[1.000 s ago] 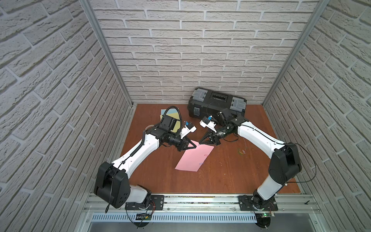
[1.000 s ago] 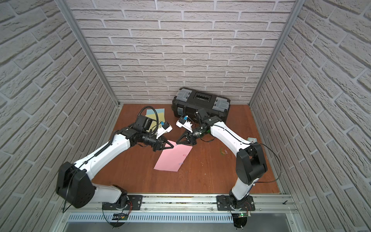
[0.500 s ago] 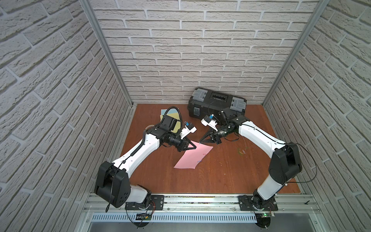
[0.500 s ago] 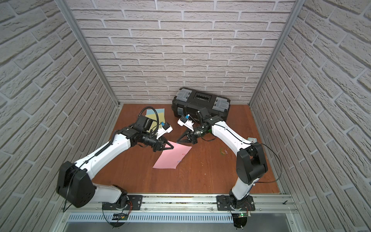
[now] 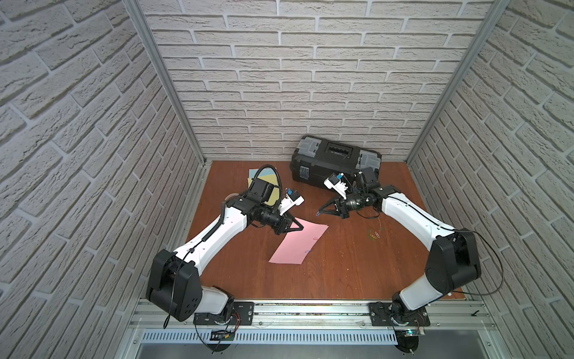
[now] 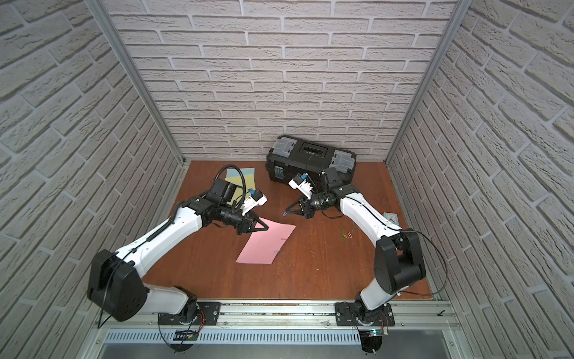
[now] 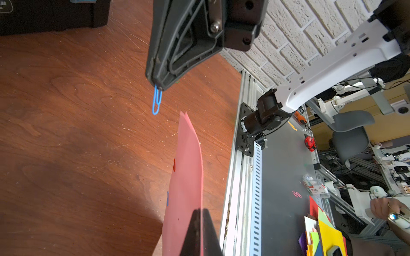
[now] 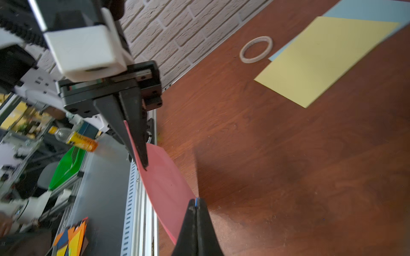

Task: Unclip the paperclips from the documents
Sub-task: Remove the paper clip from the document, then place the paper clip at the center of the board.

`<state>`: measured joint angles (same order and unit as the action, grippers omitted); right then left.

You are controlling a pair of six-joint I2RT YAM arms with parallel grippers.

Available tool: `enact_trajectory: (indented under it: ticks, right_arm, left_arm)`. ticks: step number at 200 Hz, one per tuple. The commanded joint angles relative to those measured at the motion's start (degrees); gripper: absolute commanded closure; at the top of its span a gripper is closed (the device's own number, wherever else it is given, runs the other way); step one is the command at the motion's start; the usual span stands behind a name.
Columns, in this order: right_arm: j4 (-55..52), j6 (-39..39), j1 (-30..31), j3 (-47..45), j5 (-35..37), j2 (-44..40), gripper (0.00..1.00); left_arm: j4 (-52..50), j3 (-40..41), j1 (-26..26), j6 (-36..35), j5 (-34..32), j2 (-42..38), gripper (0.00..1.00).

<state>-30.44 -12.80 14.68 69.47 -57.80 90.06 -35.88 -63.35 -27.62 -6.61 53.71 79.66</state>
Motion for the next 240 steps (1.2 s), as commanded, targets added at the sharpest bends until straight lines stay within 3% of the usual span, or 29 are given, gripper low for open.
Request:
enact_trajectory:
  ticks: [1, 38, 77, 137, 240]
  right_arm:
    - [8.21, 10.63, -3.03, -5.31, 7.82, -4.72, 0.97]
    - [10.09, 19.92, -8.75, -14.60, 20.14, -9.47, 0.97]
    - [9.59, 26.15, -16.03, -21.58, 26.38, -11.05, 0.97]
    - [9.23, 29.71, -24.43, -25.85, 28.26, -7.05, 0.97]
    - [7.97, 30.24, -27.77, -27.23, 31.30, -2.70, 0.94]
  left_arm:
    - [3.45, -0.31, 0.62, 0.54, -0.53, -1.40, 1.00]
    - [7.80, 0.07, 0.99, 3.07, -0.61, -1.90, 1.00]
    - [9.98, 0.03, 1.40, 3.97, -0.54, -1.91, 1.00]
    - [12.58, 0.07, 1.69, 5.46, -0.63, -1.84, 1.00]
    - [12.65, -0.10, 1.78, 5.62, -0.63, -1.97, 1.00]
